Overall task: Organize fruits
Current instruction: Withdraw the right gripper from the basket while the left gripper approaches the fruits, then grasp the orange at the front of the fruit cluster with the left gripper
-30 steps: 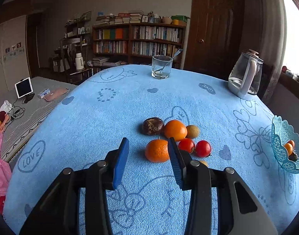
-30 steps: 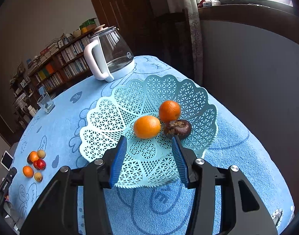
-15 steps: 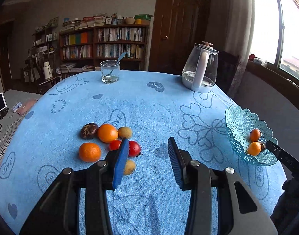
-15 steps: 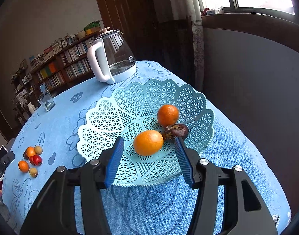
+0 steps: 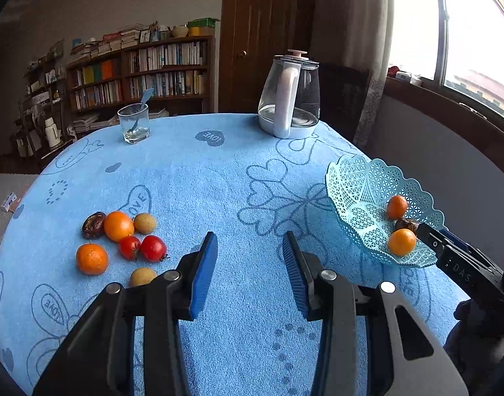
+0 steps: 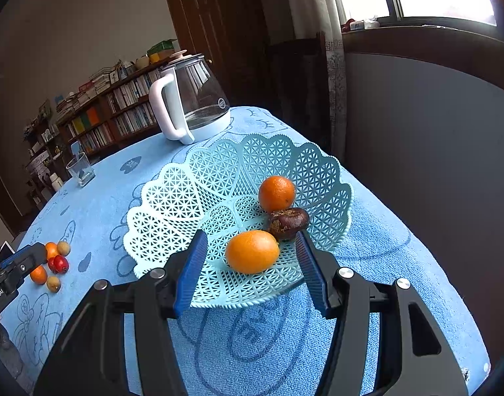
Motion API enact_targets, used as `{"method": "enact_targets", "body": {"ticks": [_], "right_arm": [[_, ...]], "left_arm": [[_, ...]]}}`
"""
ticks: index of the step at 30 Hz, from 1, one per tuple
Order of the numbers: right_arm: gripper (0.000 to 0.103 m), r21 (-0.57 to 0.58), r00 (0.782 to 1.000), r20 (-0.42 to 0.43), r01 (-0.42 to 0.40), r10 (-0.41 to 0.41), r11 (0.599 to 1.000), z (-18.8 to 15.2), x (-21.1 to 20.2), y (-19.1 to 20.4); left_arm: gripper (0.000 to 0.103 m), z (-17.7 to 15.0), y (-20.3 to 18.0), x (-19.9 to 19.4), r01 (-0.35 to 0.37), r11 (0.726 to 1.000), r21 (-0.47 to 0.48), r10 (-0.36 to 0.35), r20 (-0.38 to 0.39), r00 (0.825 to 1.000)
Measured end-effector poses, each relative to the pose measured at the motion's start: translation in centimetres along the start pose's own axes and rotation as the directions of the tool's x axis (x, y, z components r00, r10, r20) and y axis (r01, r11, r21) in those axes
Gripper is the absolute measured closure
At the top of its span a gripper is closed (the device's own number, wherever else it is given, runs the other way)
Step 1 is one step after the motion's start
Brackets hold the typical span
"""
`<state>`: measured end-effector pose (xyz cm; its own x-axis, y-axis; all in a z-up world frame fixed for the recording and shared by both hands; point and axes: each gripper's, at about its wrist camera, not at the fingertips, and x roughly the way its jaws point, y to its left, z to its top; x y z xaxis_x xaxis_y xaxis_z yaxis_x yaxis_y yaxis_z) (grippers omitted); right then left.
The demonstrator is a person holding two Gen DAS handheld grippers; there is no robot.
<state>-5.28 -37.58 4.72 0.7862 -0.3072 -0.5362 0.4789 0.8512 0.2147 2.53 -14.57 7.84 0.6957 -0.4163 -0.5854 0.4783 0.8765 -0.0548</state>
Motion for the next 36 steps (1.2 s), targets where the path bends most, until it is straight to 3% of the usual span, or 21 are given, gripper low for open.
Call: {"method": "enact_targets", "body": {"ticks": [6, 8, 10, 15, 19, 22, 30, 36], "right_arm": [[0.045, -0.042, 0.999, 0.048, 0.017, -0.015, 0.999, -0.7, -0.6, 0.6], [0.044, -0.062, 0.998, 0.068, 0.021, -0.016, 0.998, -0.8, -0.9, 1.0], [0.036, -0.076, 0.996, 0.086, 0.022, -0.016, 0.997, -0.9, -1.2, 1.2], [0.035, -0.079, 0.996, 0.085, 0.025, -0.018, 0.997, -0.9, -1.2, 1.2], [0.035, -0.08, 0.996, 0.086, 0.029, -0.023, 0.996, -1.0, -1.1, 1.3], [0.035, -0.084, 0.996, 0.084, 0.032, -0.025, 0.996, -1.1, -1.0, 1.4], [0.035, -0.079, 0.997, 0.079, 0.032, -0.026, 0.996, -1.1, -0.8, 1.3], [0.035, -0.076, 0.996, 0.082, 0.031, -0.025, 0.997, -1.0, -0.8, 1.3]], "left_arm": [[0.059, -1.1, 4.1, 0.4, -0.115, 0.99, -0.076, 0.112, -0.043, 0.993], [0.058, -1.7, 6.3, 0.7, -0.165, 0.98, -0.112, 0.158, -0.069, 0.985], [0.058, -2.2, 8.6, 0.7, -0.215, 0.965, -0.152, 0.203, -0.092, 0.975], [0.058, -3.1, 13.2, 1.0, -0.31, 0.928, -0.207, 0.287, -0.131, 0.949], [0.058, -3.3, 15.2, 1.8, -0.327, 0.917, -0.227, 0.297, -0.154, 0.942], [0.058, -3.1, 15.8, 2.5, -0.304, 0.923, -0.234, 0.27, -0.167, 0.948], [0.058, -2.2, 14.9, 4.4, -0.267, 0.941, -0.209, 0.233, -0.174, 0.957], [0.064, -2.0, 14.5, 5.6, -0.246, 0.948, -0.2, 0.21, -0.186, 0.96]]}}
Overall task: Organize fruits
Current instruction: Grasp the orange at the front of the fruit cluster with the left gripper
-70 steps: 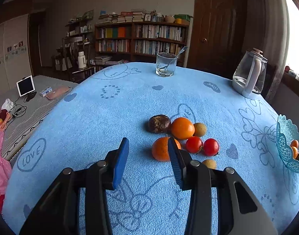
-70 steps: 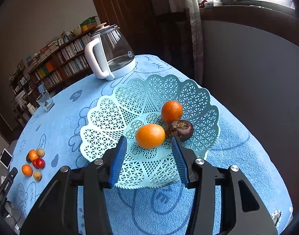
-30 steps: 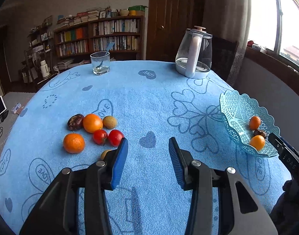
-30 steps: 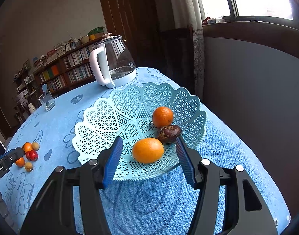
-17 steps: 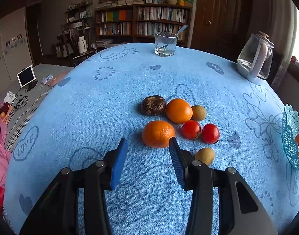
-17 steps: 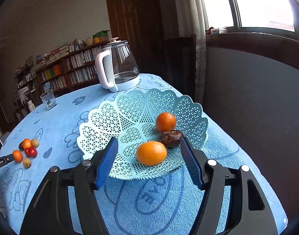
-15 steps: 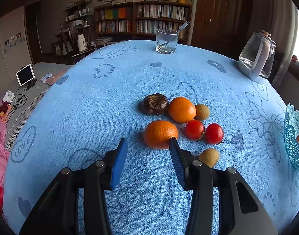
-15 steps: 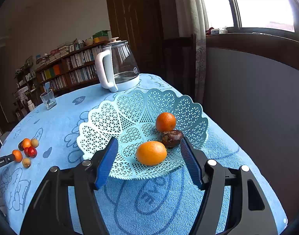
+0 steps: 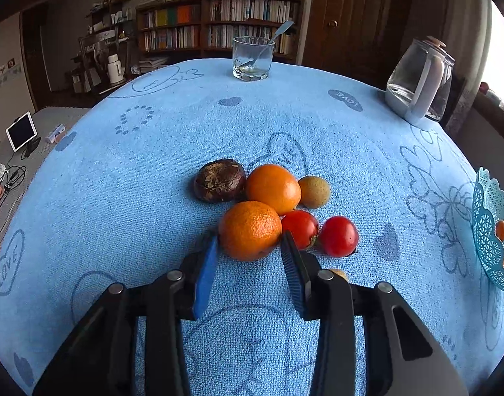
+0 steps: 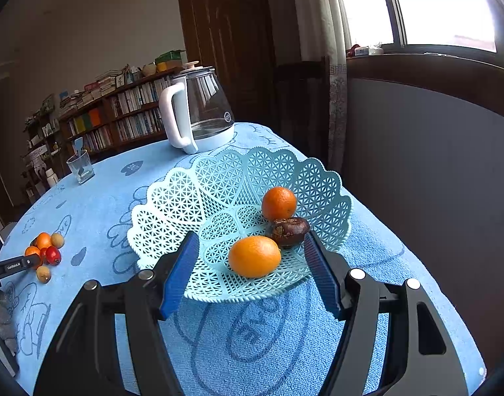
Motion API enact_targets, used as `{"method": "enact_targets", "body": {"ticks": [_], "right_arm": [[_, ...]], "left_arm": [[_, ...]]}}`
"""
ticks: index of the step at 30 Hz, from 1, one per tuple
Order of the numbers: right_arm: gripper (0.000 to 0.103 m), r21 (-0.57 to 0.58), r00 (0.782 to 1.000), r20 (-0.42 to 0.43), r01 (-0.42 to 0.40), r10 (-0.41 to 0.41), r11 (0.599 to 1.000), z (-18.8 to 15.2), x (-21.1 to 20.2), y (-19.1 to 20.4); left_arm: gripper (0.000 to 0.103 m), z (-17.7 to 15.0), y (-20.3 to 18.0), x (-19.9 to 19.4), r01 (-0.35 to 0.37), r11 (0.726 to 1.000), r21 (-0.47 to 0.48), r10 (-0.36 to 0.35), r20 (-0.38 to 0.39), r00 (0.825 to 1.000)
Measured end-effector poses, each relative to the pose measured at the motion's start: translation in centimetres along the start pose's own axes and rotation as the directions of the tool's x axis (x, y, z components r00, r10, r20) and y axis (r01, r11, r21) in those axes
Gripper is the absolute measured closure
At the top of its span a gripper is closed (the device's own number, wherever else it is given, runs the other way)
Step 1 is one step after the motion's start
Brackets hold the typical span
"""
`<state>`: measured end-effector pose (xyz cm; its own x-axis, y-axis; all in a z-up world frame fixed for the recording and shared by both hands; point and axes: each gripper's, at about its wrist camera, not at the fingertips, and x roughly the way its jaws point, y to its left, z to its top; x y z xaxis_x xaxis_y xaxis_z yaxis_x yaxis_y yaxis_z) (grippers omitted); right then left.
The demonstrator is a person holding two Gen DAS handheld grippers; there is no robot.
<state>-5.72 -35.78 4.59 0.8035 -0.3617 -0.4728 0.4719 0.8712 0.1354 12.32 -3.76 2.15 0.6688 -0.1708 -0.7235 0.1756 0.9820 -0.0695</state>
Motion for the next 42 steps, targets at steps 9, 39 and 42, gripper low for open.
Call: {"method": "enact_targets", "body": {"ticks": [9, 39, 42], "right_arm": [[0.035, 0.002, 1.0, 0.008, 0.003, -0.003, 1.0, 0.0, -0.1, -0.1], [0.035, 0.032, 1.0, 0.013, -0.009, 0.008, 0.999, -0.1, -0.3, -0.5], [0.035, 0.032, 1.0, 0.012, -0.009, 0.009, 0.999, -0.1, -0.3, -0.6]], "left_arm": [[0.065, -0.2, 0.1, -0.8, 0.023, 1.0, -0.012, -0.023, 0.007, 1.0], [0.052, -1.5, -1.2, -2.4, -0.009, 1.0, -0.012, 0.009, 0.016, 1.0], [0.051, -1.6, -0.9, -1.8, -0.009, 1.0, -0.012, 0.009, -0.001, 1.0]]}}
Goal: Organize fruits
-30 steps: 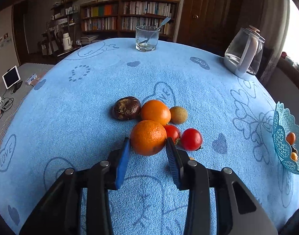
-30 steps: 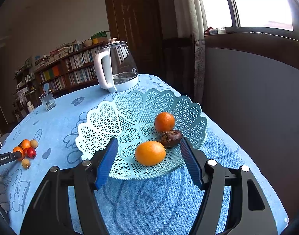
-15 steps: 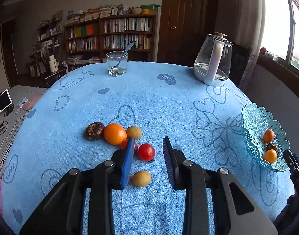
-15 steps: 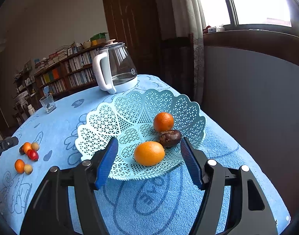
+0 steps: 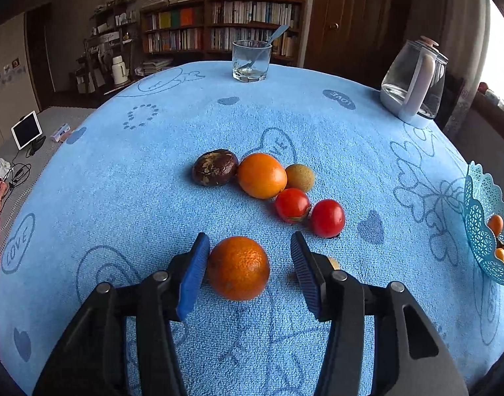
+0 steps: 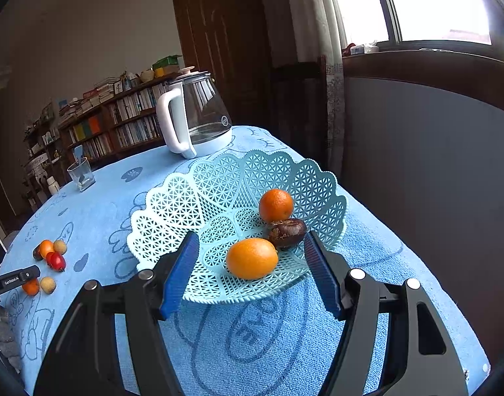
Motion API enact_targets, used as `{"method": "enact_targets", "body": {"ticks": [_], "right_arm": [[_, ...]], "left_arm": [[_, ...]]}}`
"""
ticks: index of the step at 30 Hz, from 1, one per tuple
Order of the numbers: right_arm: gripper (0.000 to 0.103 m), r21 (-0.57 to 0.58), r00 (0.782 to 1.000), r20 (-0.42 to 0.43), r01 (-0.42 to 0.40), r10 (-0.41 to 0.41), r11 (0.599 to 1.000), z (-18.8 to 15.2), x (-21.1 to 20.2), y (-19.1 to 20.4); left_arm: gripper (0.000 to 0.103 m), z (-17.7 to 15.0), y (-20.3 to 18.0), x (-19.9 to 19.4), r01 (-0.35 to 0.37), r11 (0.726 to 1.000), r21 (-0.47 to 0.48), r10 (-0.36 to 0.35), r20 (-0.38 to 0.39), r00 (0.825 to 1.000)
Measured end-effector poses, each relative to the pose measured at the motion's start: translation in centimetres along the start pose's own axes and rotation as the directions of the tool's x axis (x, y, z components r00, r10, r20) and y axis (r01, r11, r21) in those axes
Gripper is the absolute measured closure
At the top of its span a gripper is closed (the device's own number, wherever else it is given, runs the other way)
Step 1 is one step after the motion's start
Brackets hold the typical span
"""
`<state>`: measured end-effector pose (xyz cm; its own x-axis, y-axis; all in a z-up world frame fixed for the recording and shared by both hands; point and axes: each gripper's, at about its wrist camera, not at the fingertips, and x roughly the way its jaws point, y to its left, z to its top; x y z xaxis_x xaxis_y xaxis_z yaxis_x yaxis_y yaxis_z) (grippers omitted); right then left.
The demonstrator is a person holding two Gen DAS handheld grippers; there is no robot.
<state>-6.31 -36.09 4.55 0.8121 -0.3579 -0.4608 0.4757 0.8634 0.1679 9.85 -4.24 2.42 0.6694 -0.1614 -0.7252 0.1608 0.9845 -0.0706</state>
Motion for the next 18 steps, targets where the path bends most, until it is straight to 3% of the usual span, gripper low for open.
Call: {"method": "enact_targets", "body": {"ticks": [5, 6, 7, 10, 18], "right_arm": [[0.035, 0.001, 1.0, 0.0, 0.0, 0.0, 1.0, 0.0, 0.0, 0.0], [0.035, 0.0, 1.0, 0.0, 0.0, 0.0, 1.0, 0.0, 0.0, 0.0], [0.035, -0.001, 1.0, 0.002, 0.0, 0.0, 1.0, 0.0, 0.0, 0.0], [0.035, 0.001, 1.0, 0.005, 0.002, -0.002, 1.0, 0.0, 0.0, 0.0], [0.035, 0.007, 1.0, 0.021, 0.013, -0.013, 1.0, 0.0, -0.2, -0.2]], "left_arm": [[0.053, -0.6, 0.9, 1.0, 0.001, 0.999, -0.032, -0.002, -0.043, 0.999], [0.054, -0.6, 0.8, 0.9, -0.001, 1.0, -0.028, 0.0, -0.041, 0.999], [0.064, -0.5, 0.7, 0.7, 0.003, 1.0, -0.023, -0.004, -0.037, 0.999], [0.065, -0.3, 0.1, 0.2, 0.015, 1.0, -0.01, -0.016, -0.031, 0.999], [0.065, 0.8, -6.9, -3.4, 0.148, 0.982, 0.12, -0.153, 0.037, 0.988]]}}
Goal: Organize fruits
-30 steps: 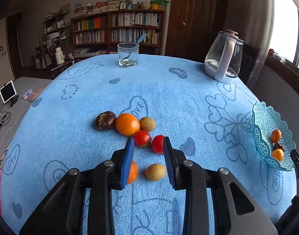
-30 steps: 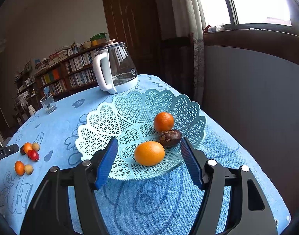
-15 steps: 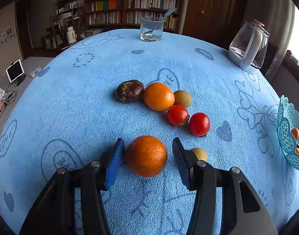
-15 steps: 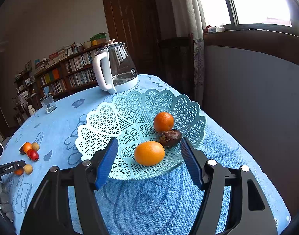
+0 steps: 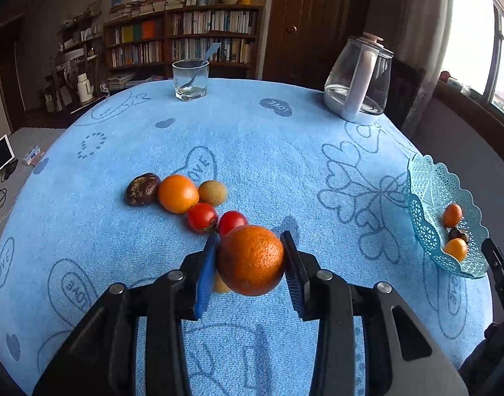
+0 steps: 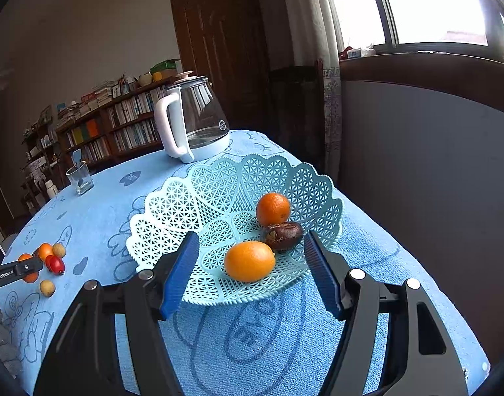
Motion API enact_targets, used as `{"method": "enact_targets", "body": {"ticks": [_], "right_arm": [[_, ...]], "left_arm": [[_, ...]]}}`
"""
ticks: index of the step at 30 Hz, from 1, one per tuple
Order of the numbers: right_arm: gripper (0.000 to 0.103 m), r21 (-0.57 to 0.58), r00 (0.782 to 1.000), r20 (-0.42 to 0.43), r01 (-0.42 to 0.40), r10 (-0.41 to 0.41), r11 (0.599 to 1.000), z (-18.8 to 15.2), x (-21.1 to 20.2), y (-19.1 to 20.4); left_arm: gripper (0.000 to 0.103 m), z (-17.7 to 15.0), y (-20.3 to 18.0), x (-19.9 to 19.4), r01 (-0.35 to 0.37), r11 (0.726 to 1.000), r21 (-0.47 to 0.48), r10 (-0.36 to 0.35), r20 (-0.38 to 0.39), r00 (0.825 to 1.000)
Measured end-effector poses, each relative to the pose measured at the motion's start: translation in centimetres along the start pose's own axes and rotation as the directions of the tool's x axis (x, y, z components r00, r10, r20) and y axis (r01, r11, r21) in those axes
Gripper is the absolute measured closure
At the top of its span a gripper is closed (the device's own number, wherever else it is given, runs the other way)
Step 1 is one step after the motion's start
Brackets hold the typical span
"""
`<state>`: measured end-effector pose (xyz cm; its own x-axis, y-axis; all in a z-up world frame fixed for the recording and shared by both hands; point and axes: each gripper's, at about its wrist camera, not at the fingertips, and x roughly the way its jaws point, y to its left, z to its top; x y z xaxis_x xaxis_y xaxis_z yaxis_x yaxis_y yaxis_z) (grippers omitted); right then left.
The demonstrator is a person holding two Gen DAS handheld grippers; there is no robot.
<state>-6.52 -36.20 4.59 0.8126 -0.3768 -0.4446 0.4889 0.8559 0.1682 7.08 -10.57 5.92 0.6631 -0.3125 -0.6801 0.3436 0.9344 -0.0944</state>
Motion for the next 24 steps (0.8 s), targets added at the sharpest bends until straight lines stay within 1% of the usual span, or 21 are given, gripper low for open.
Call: {"method": "enact_targets", "body": {"ticks": [3, 6, 10, 12, 16, 19, 20, 21, 23, 24], "right_arm": [[0.035, 0.001, 1.0, 0.005, 0.003, -0.003, 1.0, 0.0, -0.2, 0.0], [0.035, 0.003, 1.0, 0.009, 0.004, -0.004, 1.0, 0.0, -0.3, 0.0], [0.035, 0.006, 1.0, 0.015, 0.007, -0.007, 1.0, 0.0, -0.4, -0.1], [0.035, 0.012, 1.0, 0.019, 0.011, -0.011, 1.0, 0.1, -0.5, -0.2], [0.035, 0.027, 1.0, 0.024, 0.015, -0.016, 1.0, 0.1, -0.5, -0.5], [0.035, 0.03, 1.0, 0.02, 0.014, -0.014, 0.999, 0.1, -0.5, -0.6], [0.035, 0.03, 1.0, 0.02, 0.014, -0.014, 0.999, 0.1, -0.4, -0.5], [0.035, 0.029, 1.0, 0.02, 0.014, -0.014, 0.999, 0.1, -0.4, -0.5], [0.035, 0.029, 1.0, 0.021, 0.014, -0.015, 0.999, 0.1, -0.5, -0.5], [0.035, 0.029, 1.0, 0.021, 0.014, -0.015, 0.999, 0.1, -0.4, -0.5]], "left_arm": [[0.065, 0.7, -4.0, -0.3, 0.081, 0.994, 0.07, -0.082, 0.012, 0.997], [0.065, 1.0, -7.7, 0.0, 0.15, 0.981, 0.125, -0.151, -0.001, 0.989], [0.065, 1.3, -11.7, 0.6, 0.227, 0.958, 0.174, -0.226, -0.027, 0.974], [0.065, 1.3, -13.2, 0.8, 0.252, 0.948, 0.195, -0.25, -0.033, 0.968], [0.065, 1.5, -15.3, 1.6, 0.28, 0.935, 0.219, -0.277, -0.044, 0.96], [0.064, 1.6, -15.6, 2.1, 0.288, 0.936, 0.203, -0.282, -0.059, 0.958], [0.063, 1.6, -15.5, 2.2, 0.288, 0.938, 0.195, -0.281, -0.062, 0.958], [0.061, 1.6, -15.3, 2.3, 0.287, 0.939, 0.189, -0.281, -0.061, 0.958], [0.047, 1.7, -14.9, 2.2, 0.274, 0.945, 0.176, -0.269, -0.05, 0.962], [0.046, 1.7, -14.6, 2.1, 0.271, 0.948, 0.168, -0.268, -0.044, 0.962]]}}
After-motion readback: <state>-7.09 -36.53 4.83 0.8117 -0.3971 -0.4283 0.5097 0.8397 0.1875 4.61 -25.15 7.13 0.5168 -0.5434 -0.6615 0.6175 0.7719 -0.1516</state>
